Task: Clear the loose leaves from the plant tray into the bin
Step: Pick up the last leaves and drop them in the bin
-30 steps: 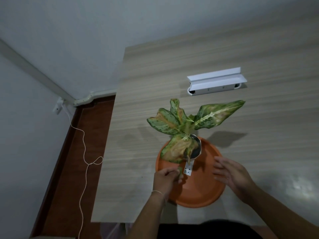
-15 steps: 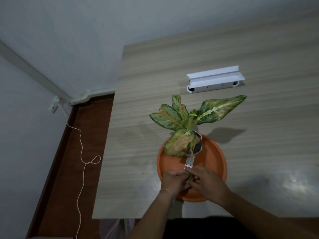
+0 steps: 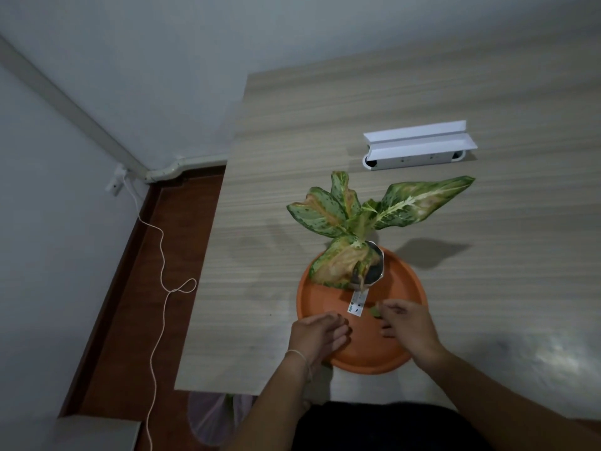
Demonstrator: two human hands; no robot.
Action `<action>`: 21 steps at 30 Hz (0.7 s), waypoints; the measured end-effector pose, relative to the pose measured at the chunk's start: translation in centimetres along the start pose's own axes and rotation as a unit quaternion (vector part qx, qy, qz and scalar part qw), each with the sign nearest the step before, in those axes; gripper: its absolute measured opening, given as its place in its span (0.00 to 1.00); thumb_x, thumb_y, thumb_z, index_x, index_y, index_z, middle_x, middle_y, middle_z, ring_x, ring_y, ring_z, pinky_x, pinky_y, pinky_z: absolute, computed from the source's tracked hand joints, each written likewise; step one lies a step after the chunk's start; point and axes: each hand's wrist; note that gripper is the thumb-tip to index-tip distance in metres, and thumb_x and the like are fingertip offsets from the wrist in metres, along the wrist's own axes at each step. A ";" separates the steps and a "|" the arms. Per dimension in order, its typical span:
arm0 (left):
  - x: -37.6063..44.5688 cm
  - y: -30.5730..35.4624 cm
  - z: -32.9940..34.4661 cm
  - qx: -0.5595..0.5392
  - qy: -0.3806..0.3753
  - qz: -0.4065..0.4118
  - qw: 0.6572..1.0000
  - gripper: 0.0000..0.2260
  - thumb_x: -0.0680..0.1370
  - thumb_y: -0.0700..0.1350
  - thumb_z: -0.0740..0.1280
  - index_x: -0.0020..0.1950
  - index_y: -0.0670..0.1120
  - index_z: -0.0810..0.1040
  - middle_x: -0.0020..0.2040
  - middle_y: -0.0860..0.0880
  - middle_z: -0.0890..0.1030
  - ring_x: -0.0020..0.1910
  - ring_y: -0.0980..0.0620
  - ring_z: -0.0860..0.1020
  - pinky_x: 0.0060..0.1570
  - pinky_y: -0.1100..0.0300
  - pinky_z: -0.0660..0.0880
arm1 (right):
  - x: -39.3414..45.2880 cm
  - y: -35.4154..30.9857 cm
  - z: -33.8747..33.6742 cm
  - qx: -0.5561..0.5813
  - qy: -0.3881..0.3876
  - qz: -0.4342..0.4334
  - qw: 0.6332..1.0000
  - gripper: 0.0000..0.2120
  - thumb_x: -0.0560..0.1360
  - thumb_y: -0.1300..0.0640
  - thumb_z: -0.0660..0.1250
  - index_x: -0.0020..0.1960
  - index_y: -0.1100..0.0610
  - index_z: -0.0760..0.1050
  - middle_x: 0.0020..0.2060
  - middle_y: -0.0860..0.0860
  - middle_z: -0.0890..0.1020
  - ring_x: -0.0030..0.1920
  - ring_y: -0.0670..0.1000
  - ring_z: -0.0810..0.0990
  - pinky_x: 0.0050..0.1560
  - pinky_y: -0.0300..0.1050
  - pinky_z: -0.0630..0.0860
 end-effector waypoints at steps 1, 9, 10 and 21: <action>0.0 0.1 -0.1 -0.003 0.004 0.002 1.000 0.12 0.74 0.38 0.71 0.55 0.32 0.79 0.48 0.35 0.86 0.48 0.38 0.85 0.43 0.52 0.83 | 0.1 -0.1 -0.2 0.025 0.010 0.015 1.000 0.06 0.74 0.50 0.73 0.48 0.51 0.85 0.37 0.48 0.88 0.36 0.51 0.87 0.37 0.50 0.85; -0.2 -0.2 -0.1 0.000 -0.002 0.004 1.000 0.11 0.75 0.38 0.70 0.57 0.37 0.79 0.50 0.36 0.85 0.48 0.40 0.85 0.44 0.52 0.83 | -1.6 -1.9 1.4 0.089 -0.032 0.077 0.992 0.05 0.72 0.57 0.75 0.47 0.56 0.84 0.37 0.53 0.88 0.36 0.50 0.86 0.33 0.43 0.81; -0.4 -0.2 -0.1 0.000 -0.007 0.001 1.000 0.11 0.75 0.39 0.70 0.57 0.37 0.79 0.51 0.36 0.85 0.48 0.40 0.85 0.45 0.52 0.83 | -1.9 -2.3 2.0 0.084 -0.042 0.073 0.993 0.03 0.73 0.57 0.74 0.45 0.56 0.85 0.36 0.52 0.88 0.35 0.49 0.85 0.33 0.42 0.80; -2.7 -0.6 -8.1 -0.212 -0.029 0.018 0.977 0.09 0.77 0.38 0.66 0.54 0.37 0.83 0.55 0.35 0.84 0.55 0.42 0.83 0.48 0.56 0.82 | -6.2 -4.2 13.5 -0.065 -0.159 -0.104 0.980 0.06 0.73 0.56 0.74 0.41 0.47 0.88 0.44 0.46 0.87 0.46 0.40 0.84 0.48 0.33 0.76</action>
Point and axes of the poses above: each hand's wrist, its own x-axis towards the middle knuckle, its own z-axis out of the palm, y = z × x
